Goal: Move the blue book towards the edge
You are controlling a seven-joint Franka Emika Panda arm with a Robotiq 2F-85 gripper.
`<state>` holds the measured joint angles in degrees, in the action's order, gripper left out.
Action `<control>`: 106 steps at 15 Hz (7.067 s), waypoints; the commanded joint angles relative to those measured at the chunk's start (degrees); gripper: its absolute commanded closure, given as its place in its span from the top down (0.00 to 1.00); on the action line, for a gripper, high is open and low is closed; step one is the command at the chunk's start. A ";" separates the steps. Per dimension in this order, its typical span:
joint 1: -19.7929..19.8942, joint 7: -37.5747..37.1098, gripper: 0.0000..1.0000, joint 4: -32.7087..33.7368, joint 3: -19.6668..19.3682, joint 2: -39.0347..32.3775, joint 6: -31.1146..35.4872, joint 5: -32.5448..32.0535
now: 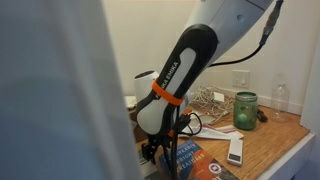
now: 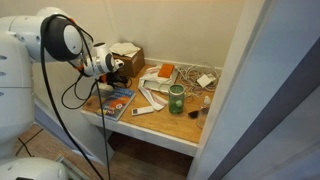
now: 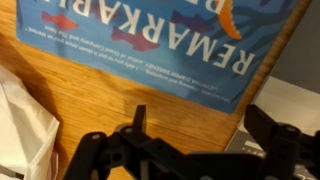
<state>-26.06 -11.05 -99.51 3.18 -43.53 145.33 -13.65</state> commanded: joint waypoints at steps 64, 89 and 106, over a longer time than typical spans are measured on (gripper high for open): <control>3.78 -29.32 1.00 -40.75 -3.63 25.55 13.99 5.97; 15.83 15.34 1.00 -34.37 10.40 17.53 14.67 9.46; 19.84 28.84 1.00 -36.55 15.95 19.21 8.23 10.68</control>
<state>-6.49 15.58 -134.88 18.50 -24.54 155.03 -4.46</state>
